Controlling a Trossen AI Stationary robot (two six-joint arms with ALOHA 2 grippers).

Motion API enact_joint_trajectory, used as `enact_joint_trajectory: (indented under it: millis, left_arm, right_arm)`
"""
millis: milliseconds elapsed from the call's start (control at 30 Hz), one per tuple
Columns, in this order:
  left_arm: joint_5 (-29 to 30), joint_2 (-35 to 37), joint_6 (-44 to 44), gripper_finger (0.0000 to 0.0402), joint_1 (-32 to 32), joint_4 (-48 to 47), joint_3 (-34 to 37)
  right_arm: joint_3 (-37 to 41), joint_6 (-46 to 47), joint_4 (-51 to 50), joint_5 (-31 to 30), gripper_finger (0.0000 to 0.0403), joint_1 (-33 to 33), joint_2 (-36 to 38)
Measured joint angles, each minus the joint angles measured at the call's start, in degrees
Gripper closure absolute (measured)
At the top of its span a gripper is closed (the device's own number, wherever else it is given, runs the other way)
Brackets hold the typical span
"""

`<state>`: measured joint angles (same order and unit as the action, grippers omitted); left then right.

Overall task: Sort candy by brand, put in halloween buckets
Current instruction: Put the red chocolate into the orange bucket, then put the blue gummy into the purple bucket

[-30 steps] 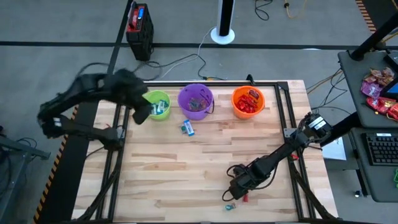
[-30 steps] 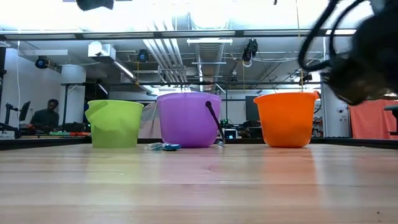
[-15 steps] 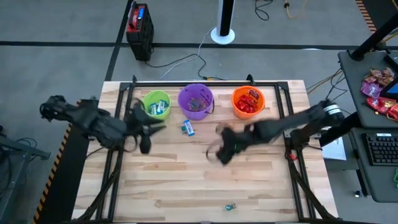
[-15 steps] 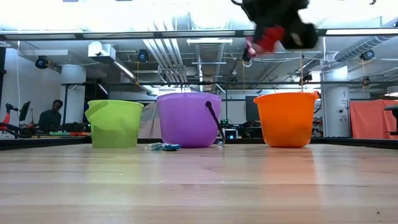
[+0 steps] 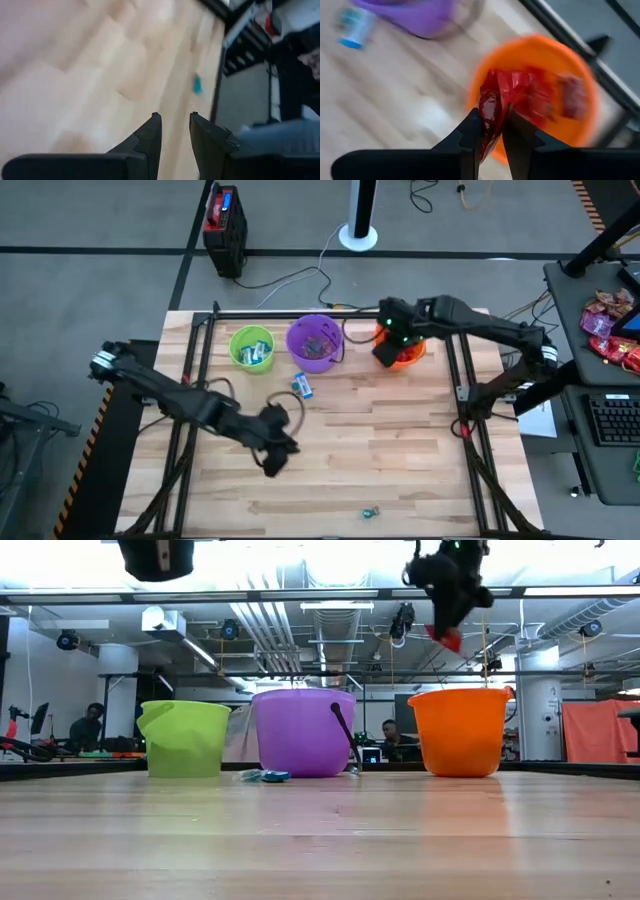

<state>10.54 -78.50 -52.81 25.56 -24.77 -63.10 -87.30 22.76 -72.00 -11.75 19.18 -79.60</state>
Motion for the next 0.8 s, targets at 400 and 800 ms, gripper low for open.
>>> enact_joint_trajectory:
  millis: [400, 800]
  left_arm:
    - [-4.02, -25.59, 1.45, 0.0282, 0.86, -6.35, -20.92]
    - [-2.46, -51.59, 18.39, 0.0193, 2.30, -7.79, -44.99]
  right_arm:
    - [0.22, -10.69, -2.37, 2.92, 0.0236, 14.03, -3.12]
    - [0.22, -8.54, -4.22, 13.31, 0.0191, 8.93, 3.91]
